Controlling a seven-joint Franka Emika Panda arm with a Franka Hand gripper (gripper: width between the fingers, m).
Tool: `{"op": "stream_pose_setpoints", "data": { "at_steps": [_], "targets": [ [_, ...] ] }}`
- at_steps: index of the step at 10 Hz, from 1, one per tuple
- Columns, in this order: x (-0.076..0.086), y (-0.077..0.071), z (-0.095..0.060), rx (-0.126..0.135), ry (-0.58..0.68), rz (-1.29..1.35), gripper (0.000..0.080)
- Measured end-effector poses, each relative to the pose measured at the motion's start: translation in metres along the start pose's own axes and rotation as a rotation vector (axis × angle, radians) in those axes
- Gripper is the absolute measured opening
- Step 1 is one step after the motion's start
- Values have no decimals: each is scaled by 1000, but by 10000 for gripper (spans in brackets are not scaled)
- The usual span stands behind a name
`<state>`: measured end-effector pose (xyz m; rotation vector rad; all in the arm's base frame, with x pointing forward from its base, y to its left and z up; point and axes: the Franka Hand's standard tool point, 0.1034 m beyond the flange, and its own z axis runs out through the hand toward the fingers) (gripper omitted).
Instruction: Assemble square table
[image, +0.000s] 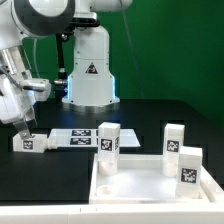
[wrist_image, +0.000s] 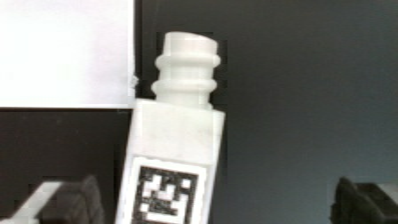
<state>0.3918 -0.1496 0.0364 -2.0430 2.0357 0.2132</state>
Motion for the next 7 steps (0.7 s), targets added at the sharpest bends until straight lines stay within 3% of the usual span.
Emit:
{"op": "stream_pose_setpoints", "data": {
  "at_steps": [4,6,7],
  "targets": [
    [13,25,20,-30,-2,95,649],
    [14,28,24,-43,4,100,649],
    [15,28,24,-42,4,100,539]
  ]
}}
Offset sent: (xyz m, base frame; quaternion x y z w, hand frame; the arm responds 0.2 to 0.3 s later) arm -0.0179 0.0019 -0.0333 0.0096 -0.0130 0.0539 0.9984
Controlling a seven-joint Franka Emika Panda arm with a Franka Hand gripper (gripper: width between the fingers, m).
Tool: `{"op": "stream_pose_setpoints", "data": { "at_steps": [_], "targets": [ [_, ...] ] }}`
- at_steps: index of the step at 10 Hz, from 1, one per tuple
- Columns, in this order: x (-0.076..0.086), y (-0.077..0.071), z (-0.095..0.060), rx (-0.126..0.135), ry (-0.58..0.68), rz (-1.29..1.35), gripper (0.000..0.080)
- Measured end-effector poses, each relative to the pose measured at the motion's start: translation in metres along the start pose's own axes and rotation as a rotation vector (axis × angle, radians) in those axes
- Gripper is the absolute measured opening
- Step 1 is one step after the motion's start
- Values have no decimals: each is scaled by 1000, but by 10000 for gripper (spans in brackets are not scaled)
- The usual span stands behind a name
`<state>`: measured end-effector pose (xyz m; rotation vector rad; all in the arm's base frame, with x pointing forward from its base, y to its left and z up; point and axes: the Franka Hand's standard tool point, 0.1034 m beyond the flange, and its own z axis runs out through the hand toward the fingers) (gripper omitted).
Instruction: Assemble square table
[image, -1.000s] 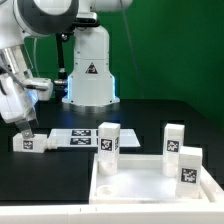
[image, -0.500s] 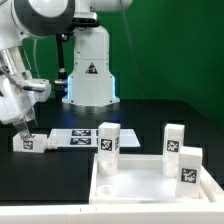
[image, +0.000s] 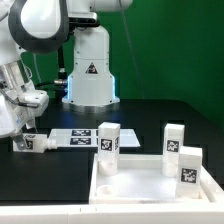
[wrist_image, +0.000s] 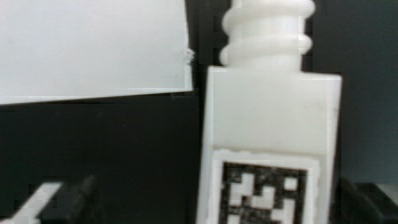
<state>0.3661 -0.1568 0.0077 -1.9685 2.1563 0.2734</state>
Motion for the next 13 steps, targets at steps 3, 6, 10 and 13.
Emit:
{"op": "stream_pose_setpoints", "data": {
  "at_steps": [3,6,10,13],
  "targets": [
    [0,0,0,0,0,0,284],
    [-3,-13,-6,-21,8,-117,284],
    [-2,-26,-15,-23,29,-595,284],
    [-1,-26,-16,-25,28,-787,284]
  ]
}}
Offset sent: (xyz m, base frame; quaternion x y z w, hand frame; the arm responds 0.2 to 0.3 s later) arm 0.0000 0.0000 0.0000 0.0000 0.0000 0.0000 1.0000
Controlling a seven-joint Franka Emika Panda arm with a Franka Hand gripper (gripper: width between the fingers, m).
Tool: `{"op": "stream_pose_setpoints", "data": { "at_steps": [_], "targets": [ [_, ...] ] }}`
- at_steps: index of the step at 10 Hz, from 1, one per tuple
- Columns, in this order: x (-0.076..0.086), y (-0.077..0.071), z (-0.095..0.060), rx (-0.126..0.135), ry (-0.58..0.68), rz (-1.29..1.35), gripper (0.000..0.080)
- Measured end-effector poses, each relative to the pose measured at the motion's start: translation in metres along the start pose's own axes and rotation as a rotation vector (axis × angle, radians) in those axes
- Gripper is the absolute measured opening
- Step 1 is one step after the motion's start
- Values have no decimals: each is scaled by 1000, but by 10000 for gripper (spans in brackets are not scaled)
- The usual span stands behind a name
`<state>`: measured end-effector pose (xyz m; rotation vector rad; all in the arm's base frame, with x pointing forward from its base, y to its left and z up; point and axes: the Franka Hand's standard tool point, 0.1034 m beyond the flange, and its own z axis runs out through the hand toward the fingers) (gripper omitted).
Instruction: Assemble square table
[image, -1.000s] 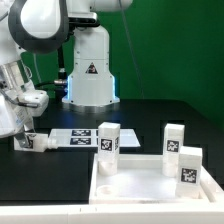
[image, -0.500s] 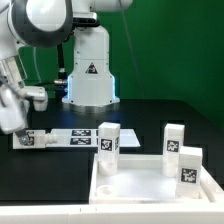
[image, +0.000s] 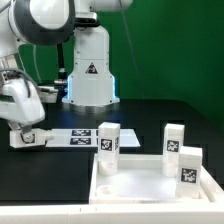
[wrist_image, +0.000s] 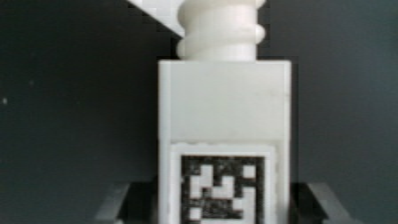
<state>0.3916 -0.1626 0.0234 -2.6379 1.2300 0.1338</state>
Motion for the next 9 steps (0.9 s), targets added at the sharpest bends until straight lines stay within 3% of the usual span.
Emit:
{"op": "stream_pose_setpoints", "data": {
  "at_steps": [2,4,7,9],
  "targets": [
    [6,-2,-4,-29,29,-369,284],
    [6,-3,-3,-47,29,-565,284],
    [7,-2,-3,-53,23,-589,284],
    [5,-10,7,-77,-2,-556,284]
  ]
}}
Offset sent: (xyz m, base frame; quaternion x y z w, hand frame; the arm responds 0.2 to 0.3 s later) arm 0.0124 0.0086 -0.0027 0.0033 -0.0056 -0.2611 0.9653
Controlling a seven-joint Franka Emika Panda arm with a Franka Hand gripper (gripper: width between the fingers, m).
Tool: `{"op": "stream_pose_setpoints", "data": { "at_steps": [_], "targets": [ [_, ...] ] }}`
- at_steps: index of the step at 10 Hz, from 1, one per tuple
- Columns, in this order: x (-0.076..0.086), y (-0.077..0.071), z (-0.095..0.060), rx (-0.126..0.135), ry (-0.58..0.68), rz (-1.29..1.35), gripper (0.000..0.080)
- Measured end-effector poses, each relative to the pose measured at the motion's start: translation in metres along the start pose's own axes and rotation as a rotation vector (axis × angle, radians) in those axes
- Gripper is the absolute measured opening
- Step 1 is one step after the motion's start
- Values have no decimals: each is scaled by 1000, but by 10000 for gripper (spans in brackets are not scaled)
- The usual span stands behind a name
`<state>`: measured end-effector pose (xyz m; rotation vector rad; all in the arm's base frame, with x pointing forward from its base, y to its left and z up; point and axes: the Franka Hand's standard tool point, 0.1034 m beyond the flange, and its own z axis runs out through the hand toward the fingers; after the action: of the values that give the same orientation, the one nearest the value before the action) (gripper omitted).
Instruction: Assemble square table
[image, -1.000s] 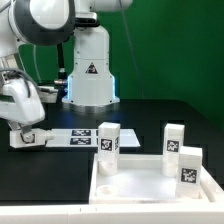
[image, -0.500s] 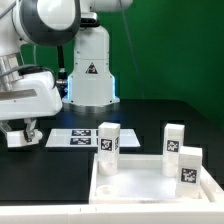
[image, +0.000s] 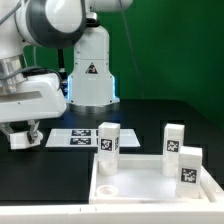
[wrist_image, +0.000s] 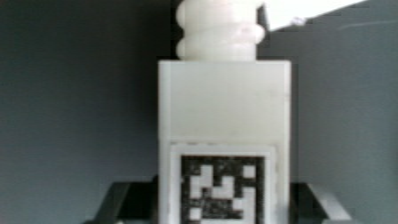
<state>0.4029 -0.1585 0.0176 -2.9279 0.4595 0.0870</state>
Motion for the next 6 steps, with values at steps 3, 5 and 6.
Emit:
{"op": "stream_pose_setpoints", "data": {
  "at_steps": [3,5,6],
  "targets": [
    [2,-1,5,-30,10,-8,284],
    [1,1,5,-30,10,-2,455],
    [1,1,5,-30,11,0,578]
  ]
}}
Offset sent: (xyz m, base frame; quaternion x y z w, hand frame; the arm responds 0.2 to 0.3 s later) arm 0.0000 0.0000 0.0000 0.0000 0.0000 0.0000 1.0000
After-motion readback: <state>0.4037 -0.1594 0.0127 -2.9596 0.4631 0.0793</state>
